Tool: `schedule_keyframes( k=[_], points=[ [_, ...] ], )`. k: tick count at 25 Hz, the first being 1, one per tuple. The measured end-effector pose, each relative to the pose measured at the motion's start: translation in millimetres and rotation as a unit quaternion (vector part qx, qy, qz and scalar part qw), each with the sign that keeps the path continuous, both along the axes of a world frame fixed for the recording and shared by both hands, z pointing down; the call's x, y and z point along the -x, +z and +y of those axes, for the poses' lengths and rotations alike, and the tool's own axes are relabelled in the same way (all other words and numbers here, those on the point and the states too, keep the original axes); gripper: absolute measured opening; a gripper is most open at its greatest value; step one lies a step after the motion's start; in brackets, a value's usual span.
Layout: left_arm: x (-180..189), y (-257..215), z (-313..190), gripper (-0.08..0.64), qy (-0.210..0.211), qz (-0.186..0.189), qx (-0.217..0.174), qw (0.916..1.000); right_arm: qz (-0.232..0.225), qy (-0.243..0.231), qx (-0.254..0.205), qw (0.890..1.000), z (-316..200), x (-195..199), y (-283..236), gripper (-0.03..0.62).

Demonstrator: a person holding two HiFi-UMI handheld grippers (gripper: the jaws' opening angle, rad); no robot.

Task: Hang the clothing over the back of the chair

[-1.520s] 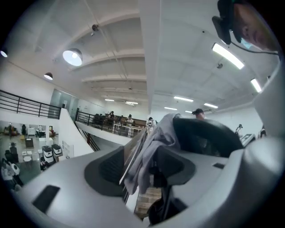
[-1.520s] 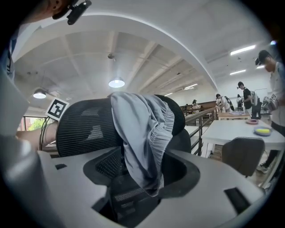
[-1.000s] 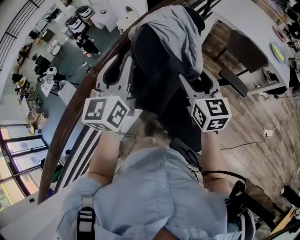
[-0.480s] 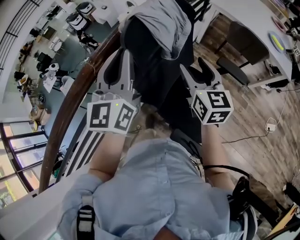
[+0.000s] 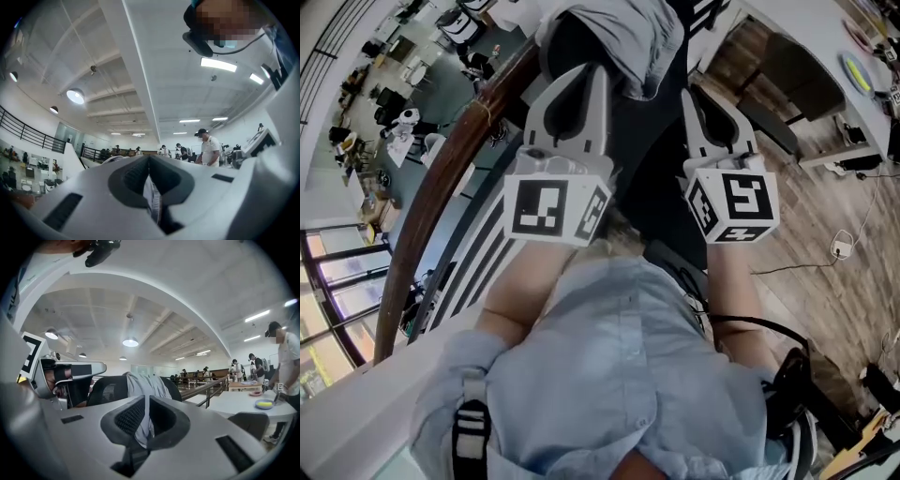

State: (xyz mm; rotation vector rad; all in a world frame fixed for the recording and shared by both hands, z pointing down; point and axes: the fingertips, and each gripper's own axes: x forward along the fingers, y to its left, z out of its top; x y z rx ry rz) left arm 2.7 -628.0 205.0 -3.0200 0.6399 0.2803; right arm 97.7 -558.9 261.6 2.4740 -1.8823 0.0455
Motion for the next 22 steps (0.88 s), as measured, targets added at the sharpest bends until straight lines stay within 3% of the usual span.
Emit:
schedule_keyframes(
  k=[9, 22],
  points=[
    [-12.1, -14.3, 14.7, 0.014, -0.013, 0.004, -0.053, 0.9985, 0.046, 0.011, -0.021, 0.999, 4.5, 4.0, -26.9, 0.021],
    [-26.7, -11.8, 27.8, 0.014, -0.001, -0.008, -0.034, 0.9994, 0.053, 0.016, -0.02, 0.998, 12.9, 2.8, -27.6, 0.012]
  ],
)
